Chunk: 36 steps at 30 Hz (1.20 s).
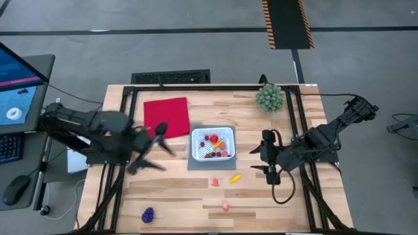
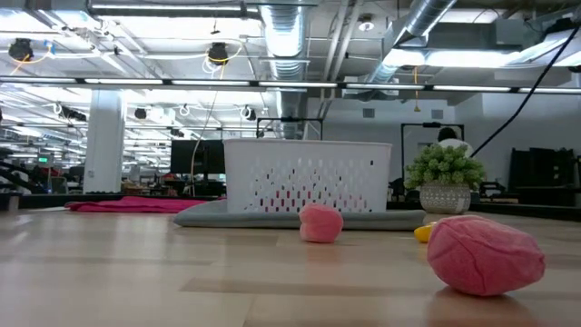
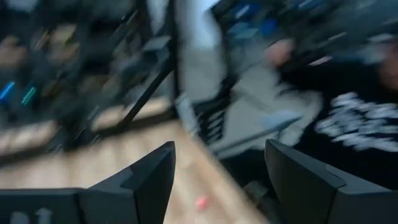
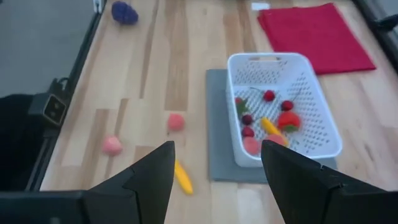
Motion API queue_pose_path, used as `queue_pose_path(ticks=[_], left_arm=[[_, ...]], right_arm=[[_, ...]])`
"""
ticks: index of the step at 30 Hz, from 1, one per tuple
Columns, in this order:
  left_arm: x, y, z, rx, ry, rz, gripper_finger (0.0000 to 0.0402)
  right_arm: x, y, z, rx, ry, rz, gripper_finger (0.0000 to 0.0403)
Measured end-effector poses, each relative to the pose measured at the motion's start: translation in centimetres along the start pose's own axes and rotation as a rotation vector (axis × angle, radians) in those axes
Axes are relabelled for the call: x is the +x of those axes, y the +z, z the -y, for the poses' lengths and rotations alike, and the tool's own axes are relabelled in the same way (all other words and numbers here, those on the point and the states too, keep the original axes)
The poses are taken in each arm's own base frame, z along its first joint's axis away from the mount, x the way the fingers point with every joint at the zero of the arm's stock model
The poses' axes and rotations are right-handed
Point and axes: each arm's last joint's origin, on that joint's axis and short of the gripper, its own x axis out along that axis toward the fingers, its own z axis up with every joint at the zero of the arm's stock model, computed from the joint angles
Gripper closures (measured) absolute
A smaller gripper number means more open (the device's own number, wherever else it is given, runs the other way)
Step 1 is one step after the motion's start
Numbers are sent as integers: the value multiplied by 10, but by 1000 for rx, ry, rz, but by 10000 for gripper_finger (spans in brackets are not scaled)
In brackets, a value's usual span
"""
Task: Pick and placing Produce into tupperware
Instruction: Put the corn into the white basket
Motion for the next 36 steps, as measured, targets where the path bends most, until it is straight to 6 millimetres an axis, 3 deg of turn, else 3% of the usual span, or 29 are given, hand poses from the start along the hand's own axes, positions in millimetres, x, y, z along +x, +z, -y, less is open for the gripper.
queue_pose_path(ticks=[3,8,11,16,21,25,33,36], left_arm=[[-14,-1,18,70,-29,105,163],[-27,-16,27,43,182,84,163],[-25,-32,31,35,203,35,163],[-19,-55,33,-16,223,11,163],[-10,-67,38,-15,133,111,163],[-5,-77,41,49,93,96,163],[7,-104,43,51,91,38,163],[13,-108,40,39,178,35,163]], right_arm=[[6,-1,0,-3,7,-34,138],[15,-3,-1,17,20,-84,138],[27,-9,-5,28,18,-128,138],[64,-30,-10,46,-43,-259,138],[94,-40,-23,25,-12,-325,147],[118,-51,-31,-29,-8,-406,160],[151,-59,-30,-73,8,-456,179],[159,-58,-25,-59,17,-458,181]])
